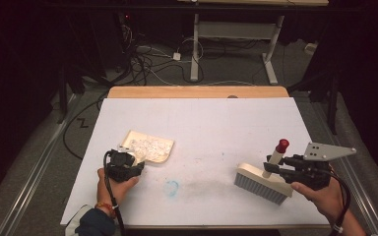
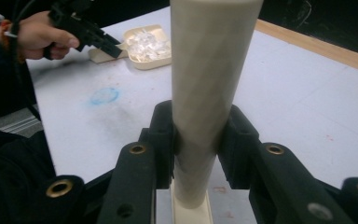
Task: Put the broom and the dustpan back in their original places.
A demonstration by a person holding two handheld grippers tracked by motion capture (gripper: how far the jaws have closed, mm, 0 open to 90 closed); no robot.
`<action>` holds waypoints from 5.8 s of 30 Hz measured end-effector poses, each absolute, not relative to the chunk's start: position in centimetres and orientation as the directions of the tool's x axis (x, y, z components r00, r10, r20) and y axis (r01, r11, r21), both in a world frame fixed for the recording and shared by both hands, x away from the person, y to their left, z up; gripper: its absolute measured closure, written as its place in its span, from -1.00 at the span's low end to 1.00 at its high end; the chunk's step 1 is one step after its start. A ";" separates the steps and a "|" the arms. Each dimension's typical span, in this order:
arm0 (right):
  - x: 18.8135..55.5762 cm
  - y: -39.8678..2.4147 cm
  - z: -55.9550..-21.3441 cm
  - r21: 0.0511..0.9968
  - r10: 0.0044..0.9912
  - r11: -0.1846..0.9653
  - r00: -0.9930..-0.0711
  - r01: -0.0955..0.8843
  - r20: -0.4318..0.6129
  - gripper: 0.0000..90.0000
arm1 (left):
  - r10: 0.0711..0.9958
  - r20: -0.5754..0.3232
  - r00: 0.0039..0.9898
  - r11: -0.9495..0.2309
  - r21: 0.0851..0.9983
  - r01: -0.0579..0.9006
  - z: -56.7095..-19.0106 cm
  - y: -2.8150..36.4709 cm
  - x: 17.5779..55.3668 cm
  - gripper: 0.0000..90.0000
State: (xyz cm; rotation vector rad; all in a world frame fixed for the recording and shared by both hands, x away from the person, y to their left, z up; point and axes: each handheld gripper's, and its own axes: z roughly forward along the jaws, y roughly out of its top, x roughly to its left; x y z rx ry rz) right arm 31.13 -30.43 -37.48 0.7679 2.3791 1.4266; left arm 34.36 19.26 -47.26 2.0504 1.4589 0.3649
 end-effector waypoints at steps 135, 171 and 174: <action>31.1 -28.5 -40.5 0.885 0.776 0.447 -0.549 0.131 -0.311 -0.43 | 0.755 0.170 0.633 -0.510 0.759 0.405 -47.7 18.3 29.1 -0.50; 28.7 -31.0 -44.0 0.866 0.778 0.469 -0.544 0.171 -0.314 -0.45 | 0.751 0.189 0.633 -0.519 0.762 0.388 -47.6 18.6 28.3 -0.50; 28.7 -30.8 -44.0 0.865 0.776 0.473 -0.545 0.170 -0.317 -0.45 | 0.751 0.189 0.633 -0.519 0.762 0.388 -47.6 18.6 28.3 -0.51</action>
